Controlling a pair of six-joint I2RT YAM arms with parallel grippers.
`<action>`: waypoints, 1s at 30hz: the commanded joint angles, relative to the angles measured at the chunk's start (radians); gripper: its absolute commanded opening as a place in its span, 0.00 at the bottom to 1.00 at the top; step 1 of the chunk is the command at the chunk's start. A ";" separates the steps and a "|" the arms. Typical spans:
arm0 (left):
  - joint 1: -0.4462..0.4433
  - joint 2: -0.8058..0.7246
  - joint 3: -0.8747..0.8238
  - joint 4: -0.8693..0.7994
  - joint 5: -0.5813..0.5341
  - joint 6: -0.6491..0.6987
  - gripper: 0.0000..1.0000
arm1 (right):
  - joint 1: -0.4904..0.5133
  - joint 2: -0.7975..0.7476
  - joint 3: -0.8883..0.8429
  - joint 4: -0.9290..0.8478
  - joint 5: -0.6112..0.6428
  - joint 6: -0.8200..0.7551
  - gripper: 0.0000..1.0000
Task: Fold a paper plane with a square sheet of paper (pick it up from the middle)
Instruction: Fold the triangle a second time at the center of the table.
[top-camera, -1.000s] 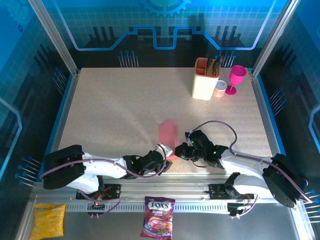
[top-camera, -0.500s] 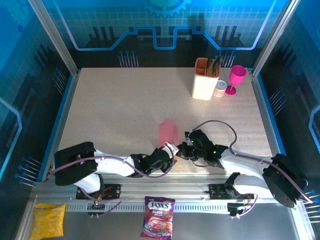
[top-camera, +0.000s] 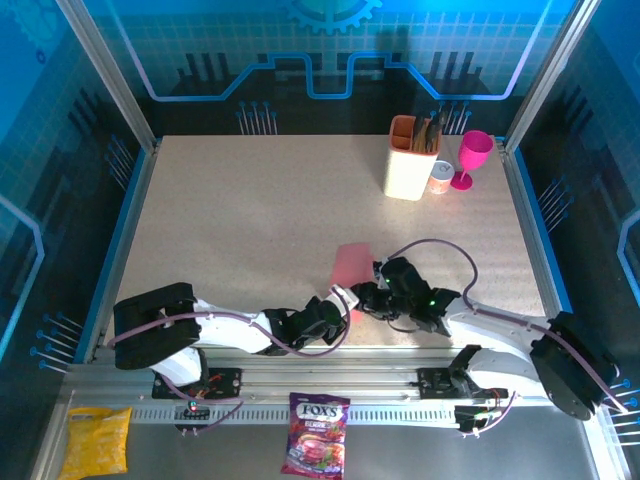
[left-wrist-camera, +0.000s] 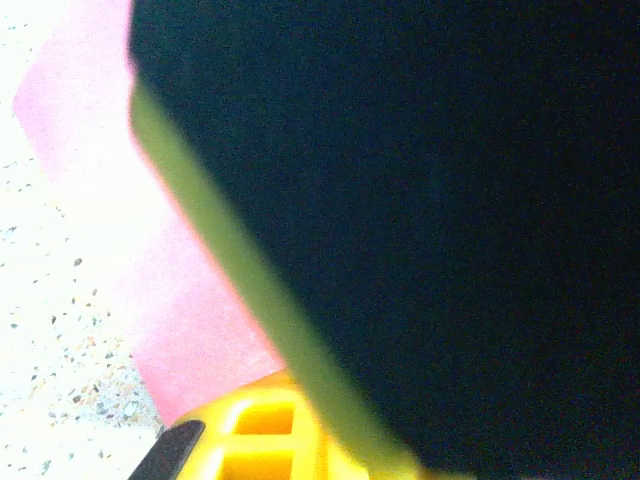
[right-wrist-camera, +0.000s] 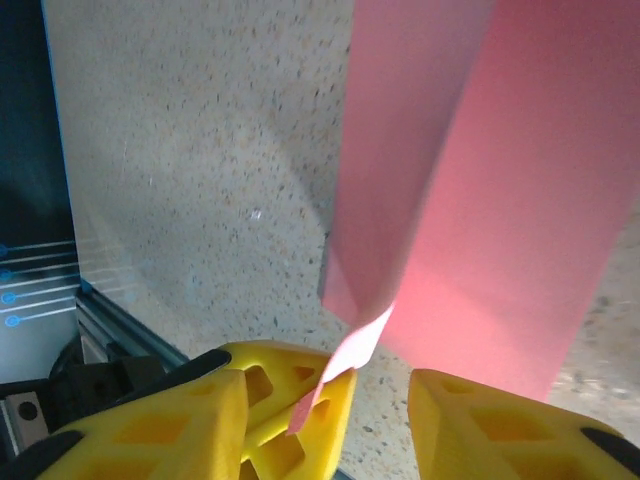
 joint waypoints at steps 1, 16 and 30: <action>-0.006 -0.019 -0.007 0.005 -0.004 0.010 0.00 | -0.068 -0.067 0.035 -0.121 0.012 -0.060 0.49; -0.005 -0.006 0.098 -0.120 0.067 0.035 0.00 | -0.228 0.060 0.197 -0.192 -0.099 -0.262 0.36; -0.006 0.053 0.182 -0.210 0.140 0.051 0.00 | -0.231 0.158 0.271 -0.179 -0.176 -0.342 0.09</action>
